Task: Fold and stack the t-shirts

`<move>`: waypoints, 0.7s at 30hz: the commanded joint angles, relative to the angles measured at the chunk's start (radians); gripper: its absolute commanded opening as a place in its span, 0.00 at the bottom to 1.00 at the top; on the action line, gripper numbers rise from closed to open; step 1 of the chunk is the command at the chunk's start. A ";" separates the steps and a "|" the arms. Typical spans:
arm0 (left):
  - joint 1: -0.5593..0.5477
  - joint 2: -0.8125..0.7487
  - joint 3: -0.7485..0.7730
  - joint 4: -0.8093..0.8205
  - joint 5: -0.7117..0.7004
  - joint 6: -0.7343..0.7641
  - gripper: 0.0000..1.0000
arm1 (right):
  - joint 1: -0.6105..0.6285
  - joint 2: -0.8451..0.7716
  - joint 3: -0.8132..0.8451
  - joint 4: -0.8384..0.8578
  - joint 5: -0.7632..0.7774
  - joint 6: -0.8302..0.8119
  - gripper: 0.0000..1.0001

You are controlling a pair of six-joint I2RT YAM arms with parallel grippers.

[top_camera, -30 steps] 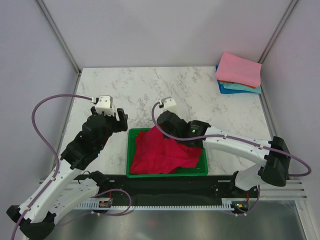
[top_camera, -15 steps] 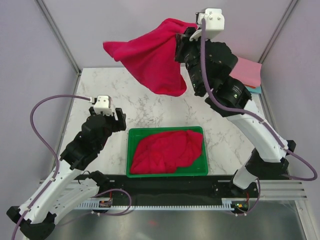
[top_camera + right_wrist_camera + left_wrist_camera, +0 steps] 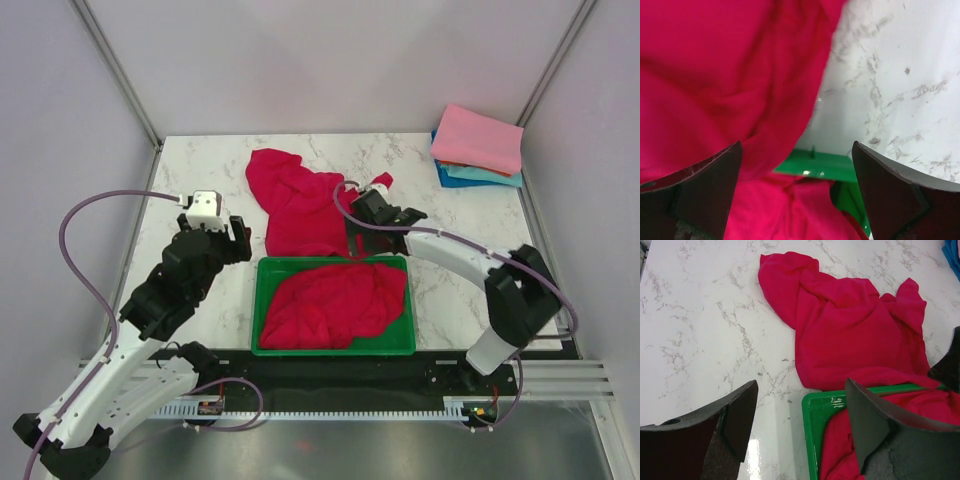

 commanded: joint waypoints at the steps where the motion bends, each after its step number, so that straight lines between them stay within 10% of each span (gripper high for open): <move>1: 0.010 -0.003 0.032 0.009 -0.012 0.020 0.77 | 0.014 -0.233 0.049 0.128 -0.133 0.029 0.98; 21: 0.013 0.000 0.029 0.008 -0.021 0.020 0.77 | 0.094 -0.087 -0.012 0.020 -0.133 -0.162 0.98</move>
